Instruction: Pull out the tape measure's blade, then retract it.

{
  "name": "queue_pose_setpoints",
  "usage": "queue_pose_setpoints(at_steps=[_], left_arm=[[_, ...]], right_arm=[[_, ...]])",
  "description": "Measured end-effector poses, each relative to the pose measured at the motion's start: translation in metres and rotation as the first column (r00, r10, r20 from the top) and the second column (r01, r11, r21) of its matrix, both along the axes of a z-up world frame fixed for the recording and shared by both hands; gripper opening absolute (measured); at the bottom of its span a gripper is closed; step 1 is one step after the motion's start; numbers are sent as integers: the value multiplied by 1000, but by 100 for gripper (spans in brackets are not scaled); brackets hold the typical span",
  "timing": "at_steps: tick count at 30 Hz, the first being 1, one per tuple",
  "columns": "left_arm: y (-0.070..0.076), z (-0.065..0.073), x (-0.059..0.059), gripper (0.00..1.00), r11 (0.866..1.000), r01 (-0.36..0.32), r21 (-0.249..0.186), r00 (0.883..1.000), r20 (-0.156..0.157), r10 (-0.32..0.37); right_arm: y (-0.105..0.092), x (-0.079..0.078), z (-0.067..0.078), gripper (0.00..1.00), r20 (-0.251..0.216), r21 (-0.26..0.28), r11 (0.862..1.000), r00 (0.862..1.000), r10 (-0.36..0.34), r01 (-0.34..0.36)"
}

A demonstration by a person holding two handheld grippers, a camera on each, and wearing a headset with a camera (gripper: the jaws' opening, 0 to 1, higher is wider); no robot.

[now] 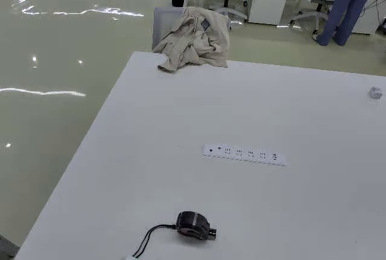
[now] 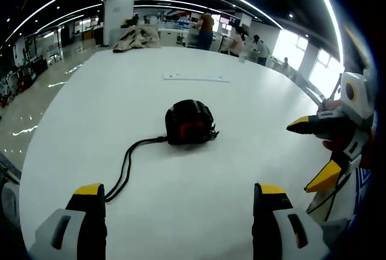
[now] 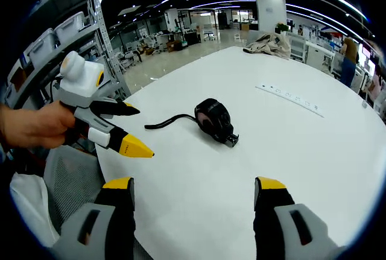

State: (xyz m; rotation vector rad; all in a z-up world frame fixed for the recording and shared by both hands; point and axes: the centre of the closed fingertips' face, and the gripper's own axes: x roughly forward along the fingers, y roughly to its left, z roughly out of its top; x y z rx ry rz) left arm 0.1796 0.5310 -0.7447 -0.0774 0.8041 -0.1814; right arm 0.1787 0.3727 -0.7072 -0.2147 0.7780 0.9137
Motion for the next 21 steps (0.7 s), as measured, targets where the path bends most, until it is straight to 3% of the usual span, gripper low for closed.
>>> queue_pose_setpoints(at_steps=[5,11,21], left_arm=[[1,4,-9,100,1000,20,8,1000,1,-20],[4,8,-23,100,1000,31,-1,999,-27,-31],[10,24,-37,100,999,49,-1,998,-26,-49]], right_arm=[[-6,-3,8,86,-15,15,1000,1000,-24,24],[-12,-10,19,89,-28,25,999,999,-40,40],[-28,-26,29,93,-24,-6,998,998,-57,57]])
